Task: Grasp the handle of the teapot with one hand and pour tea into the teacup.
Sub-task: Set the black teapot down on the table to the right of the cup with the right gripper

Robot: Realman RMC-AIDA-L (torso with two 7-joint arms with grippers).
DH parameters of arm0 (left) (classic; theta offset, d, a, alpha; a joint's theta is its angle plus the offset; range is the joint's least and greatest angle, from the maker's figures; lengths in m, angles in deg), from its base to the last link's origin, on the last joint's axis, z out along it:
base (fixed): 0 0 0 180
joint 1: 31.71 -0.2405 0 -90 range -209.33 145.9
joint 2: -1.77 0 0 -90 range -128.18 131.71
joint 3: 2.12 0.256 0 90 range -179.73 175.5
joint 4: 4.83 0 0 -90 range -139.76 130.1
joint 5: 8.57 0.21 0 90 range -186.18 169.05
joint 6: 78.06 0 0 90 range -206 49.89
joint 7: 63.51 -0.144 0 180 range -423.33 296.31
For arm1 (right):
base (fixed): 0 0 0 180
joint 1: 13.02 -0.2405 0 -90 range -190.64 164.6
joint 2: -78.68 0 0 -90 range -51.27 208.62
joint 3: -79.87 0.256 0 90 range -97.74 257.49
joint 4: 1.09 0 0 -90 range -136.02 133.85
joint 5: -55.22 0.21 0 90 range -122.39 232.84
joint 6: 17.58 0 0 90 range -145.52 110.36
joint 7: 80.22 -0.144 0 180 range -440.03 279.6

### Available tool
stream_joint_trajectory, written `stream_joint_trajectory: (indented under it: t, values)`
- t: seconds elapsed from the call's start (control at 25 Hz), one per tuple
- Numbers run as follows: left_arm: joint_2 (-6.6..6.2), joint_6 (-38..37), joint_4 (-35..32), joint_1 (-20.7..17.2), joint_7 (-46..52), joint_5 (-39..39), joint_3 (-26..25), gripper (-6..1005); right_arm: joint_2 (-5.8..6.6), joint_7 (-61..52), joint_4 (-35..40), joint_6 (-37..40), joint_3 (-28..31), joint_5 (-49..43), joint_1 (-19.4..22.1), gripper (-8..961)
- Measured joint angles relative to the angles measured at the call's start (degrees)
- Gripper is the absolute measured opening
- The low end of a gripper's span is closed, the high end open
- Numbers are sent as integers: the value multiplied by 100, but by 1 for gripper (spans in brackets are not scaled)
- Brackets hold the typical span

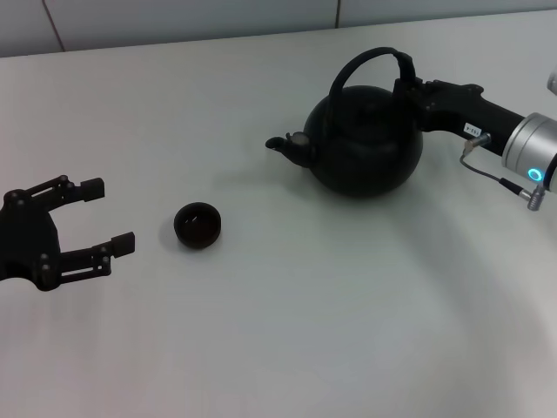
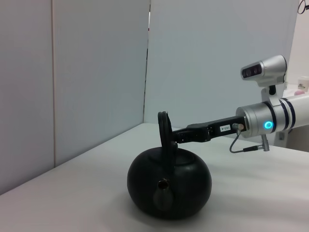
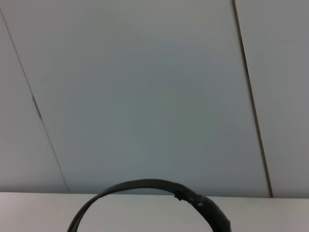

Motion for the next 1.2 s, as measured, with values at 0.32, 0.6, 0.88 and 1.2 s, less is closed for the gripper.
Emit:
stream_joint_trajectory:
  t: [0.32,0.6,0.88,1.2]
  values:
    - [-2,0,-3,4,0,0,0,854,4,2,-24,-2,-7,-12,-14,131]
    - [-10,-7,-3,8,0,0,-22,855,16,-23,35,102,36,-93,-33,143]
    - [-11,-29,-10,9,18,0,-46,854,17,-20,135,107,48,-73,-11,347]
    - [-5,-2,-12,34,26,0,-44,855,17,-15,185,99,52,-56,3,580]
